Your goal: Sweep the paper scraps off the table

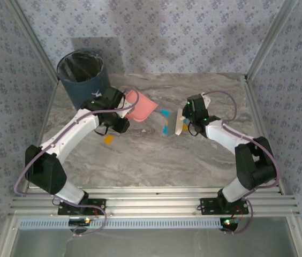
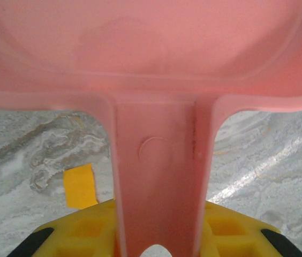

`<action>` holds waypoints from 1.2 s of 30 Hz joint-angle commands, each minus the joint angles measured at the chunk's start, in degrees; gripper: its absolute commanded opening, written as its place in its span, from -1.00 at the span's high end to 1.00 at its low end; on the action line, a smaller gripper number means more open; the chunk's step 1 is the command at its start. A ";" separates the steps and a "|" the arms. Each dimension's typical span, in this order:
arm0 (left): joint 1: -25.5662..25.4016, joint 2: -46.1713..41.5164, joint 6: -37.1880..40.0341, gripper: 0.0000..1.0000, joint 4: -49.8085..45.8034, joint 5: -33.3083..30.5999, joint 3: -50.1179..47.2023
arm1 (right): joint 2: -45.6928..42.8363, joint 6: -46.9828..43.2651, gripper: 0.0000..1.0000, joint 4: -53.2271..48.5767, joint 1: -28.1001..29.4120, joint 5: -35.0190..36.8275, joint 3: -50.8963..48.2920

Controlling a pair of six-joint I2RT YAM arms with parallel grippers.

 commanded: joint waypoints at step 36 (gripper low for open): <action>-8.01 12.97 6.22 1.00 -8.82 6.85 1.48 | -15.81 -36.26 1.00 -3.91 -3.69 7.69 -2.32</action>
